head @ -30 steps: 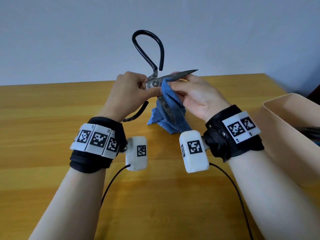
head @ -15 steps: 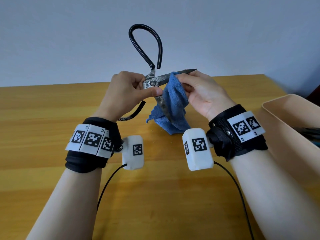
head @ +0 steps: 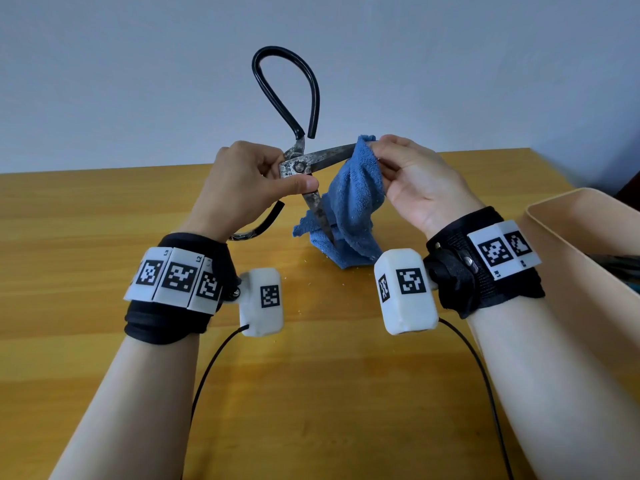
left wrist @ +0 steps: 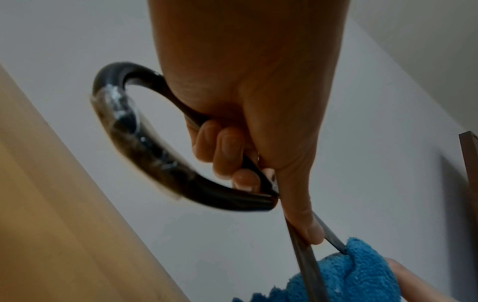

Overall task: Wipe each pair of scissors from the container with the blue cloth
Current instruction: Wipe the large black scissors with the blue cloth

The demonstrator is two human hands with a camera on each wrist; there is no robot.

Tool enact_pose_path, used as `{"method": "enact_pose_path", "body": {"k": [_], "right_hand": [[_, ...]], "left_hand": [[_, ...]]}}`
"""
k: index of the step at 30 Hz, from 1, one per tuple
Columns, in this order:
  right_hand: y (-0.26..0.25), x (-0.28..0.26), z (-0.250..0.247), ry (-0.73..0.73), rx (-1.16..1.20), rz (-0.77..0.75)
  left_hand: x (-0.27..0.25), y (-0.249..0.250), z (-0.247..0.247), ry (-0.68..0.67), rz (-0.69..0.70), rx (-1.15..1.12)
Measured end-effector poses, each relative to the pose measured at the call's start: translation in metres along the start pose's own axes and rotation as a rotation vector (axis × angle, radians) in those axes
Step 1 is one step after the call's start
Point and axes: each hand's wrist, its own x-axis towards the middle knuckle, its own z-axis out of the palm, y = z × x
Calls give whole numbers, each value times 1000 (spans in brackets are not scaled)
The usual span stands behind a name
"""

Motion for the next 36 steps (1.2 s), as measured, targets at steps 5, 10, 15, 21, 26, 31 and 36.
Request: {"method": "enact_pose_path", "body": {"k": [5, 10, 15, 21, 26, 31, 36], "right_hand": [[-1, 4, -3, 9, 27, -8], [-1, 8, -7, 28, 79, -23], [2, 11, -7, 57, 116, -49], [-11, 7, -16, 65, 142, -87], [-8, -5, -4, -57, -257, -195], [3, -12, 6, -108, -634, -270], [12, -14, 8, -176, -830, -294]], "left_hand": [[0, -1, -2, 2, -9, 9], [0, -1, -3, 1, -13, 19], [0, -3, -6, 0, -32, 42], [-1, -10, -12, -17, -64, 94], [0, -12, -11, -54, -54, 154], [0, -9, -10, -70, -25, 239], [1, -4, -8, -45, 22, 362]]}}
